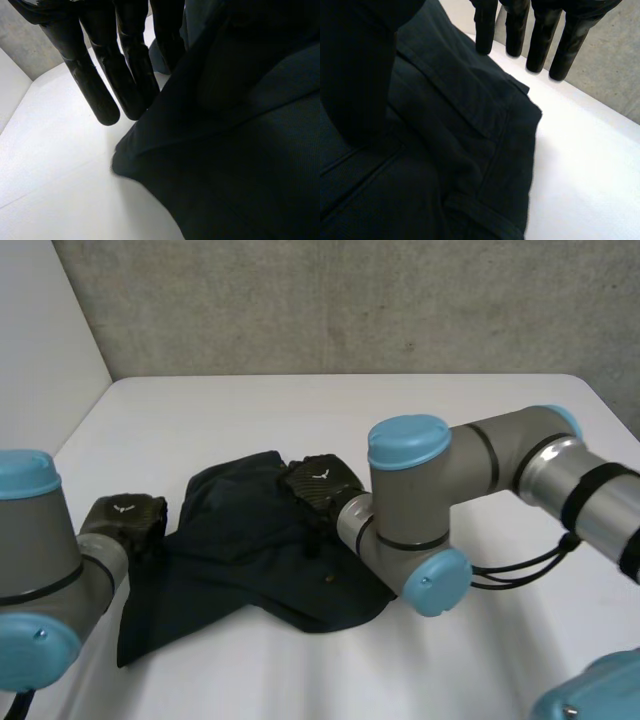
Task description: Fold the shorts.
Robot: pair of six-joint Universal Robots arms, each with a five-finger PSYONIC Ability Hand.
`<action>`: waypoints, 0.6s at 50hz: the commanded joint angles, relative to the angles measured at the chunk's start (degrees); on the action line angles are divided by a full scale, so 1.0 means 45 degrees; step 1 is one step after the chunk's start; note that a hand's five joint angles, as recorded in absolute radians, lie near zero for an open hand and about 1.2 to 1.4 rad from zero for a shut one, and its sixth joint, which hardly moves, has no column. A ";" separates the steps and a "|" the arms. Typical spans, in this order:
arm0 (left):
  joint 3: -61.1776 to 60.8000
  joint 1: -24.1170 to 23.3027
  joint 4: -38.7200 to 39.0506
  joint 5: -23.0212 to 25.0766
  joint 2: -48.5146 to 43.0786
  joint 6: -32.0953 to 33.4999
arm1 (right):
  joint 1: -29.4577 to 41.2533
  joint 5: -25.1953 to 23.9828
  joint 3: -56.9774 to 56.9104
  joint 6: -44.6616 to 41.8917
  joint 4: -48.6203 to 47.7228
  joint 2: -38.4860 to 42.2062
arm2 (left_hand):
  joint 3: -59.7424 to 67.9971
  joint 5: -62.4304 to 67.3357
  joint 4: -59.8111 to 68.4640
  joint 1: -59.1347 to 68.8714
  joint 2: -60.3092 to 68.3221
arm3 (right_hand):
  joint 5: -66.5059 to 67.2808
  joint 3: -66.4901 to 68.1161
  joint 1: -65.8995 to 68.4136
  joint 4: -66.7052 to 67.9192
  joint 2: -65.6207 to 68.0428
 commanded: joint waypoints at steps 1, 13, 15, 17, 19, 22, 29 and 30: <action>0.0815 -0.0009 -0.0020 -0.0018 -0.0463 0.0038 | 0.0094 0.0020 -0.1399 0.0235 -0.0119 0.1140 | 0.3898 0.3970 0.3832 0.3656 0.3756 | 0.4951 0.4944 0.5552 0.4949 0.4985; 0.2862 -0.0321 0.0368 0.0040 0.0219 0.0602 | 0.0017 0.0019 -0.3665 -0.0369 -0.1872 0.1457 | 0.3898 0.3970 0.3832 0.3656 0.3756 | 1.3405 1.3397 1.4006 1.3402 1.3439; 0.3372 -0.0361 0.0701 0.0040 0.0337 0.0915 | -0.0062 0.0039 -0.3940 -0.0681 -0.2441 0.1145 | 0.3898 0.3970 0.3832 0.3656 0.3756 | 1.3405 1.3397 1.4006 1.3402 1.3439; 0.4228 -0.0400 0.1517 0.0021 0.0435 0.1460 | -0.0334 0.0059 -0.4135 -0.1246 -0.3413 0.0542 | 0.3898 0.3970 0.3832 0.3656 0.3756 | 1.3405 1.3397 1.4006 1.3402 1.3439; 0.4856 -0.0478 0.2222 0.0021 0.0513 0.1872 | -0.0510 0.0059 -0.4137 -0.1599 -0.4022 0.0110 | 0.3898 0.3970 0.3832 0.3656 0.3756 | 1.3405 1.3397 1.4006 1.3402 1.3439; 0.5989 -0.0887 0.3940 0.0002 0.0805 0.2517 | -0.0726 0.0253 -0.4137 -0.2244 -0.5506 -0.0886 | 0.3898 0.3970 0.3832 0.3656 0.3756 | 1.3405 1.3397 1.4006 1.3402 1.3439; 0.6714 -0.1473 0.7556 0.0002 0.1860 0.3007 | -0.1097 0.0489 -0.3552 -0.2890 -0.8028 -0.3015 | 0.3898 0.3970 0.3832 0.3656 0.3756 | 1.3405 1.3397 1.4006 1.3402 1.3439; 0.6656 -0.1552 0.7674 0.0001 0.1977 0.3007 | -0.1117 0.0469 -0.3454 -0.2929 -0.8068 -0.3172 | 0.3898 0.3970 0.3832 0.3656 0.3756 | 1.3405 1.3397 1.4006 1.3402 1.3439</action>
